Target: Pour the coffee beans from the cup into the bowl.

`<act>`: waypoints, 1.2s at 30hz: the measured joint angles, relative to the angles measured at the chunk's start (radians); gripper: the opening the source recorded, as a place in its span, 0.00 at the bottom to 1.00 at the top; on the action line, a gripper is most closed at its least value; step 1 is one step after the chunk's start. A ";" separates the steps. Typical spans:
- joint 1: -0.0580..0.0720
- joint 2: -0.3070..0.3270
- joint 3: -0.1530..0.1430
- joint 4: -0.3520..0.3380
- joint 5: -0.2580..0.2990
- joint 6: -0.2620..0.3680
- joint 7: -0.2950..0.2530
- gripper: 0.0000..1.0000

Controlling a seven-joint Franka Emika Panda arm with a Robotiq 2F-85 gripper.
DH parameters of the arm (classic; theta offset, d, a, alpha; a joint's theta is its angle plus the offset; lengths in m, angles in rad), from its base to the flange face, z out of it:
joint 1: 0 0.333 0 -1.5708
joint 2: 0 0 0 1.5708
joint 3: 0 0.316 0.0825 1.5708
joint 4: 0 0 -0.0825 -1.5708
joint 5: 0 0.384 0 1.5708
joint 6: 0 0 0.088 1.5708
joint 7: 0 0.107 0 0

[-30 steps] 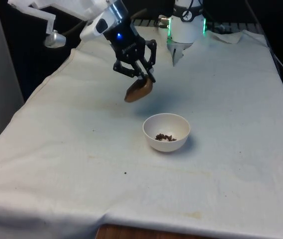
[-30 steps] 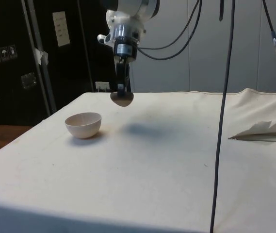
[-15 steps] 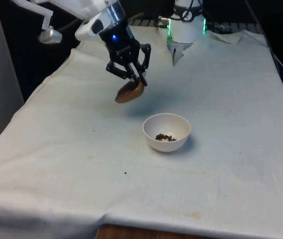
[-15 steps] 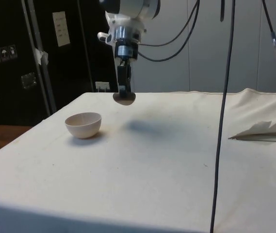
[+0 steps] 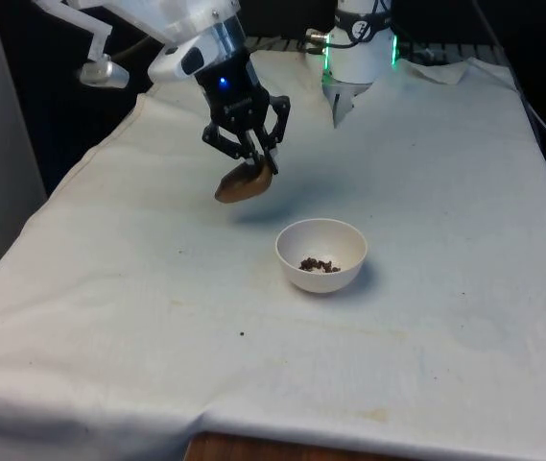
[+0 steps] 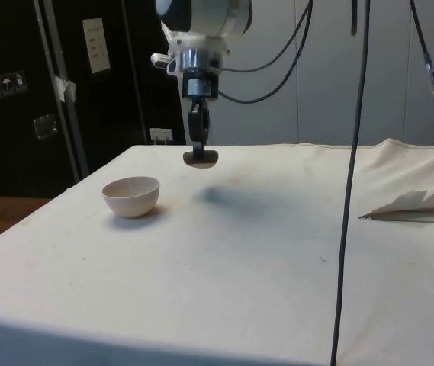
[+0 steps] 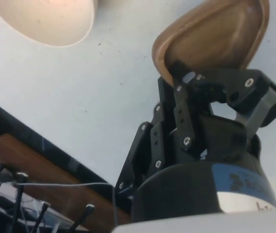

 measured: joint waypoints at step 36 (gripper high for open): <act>0.003 0.005 0.036 -0.051 -0.179 0.207 0.134 0.01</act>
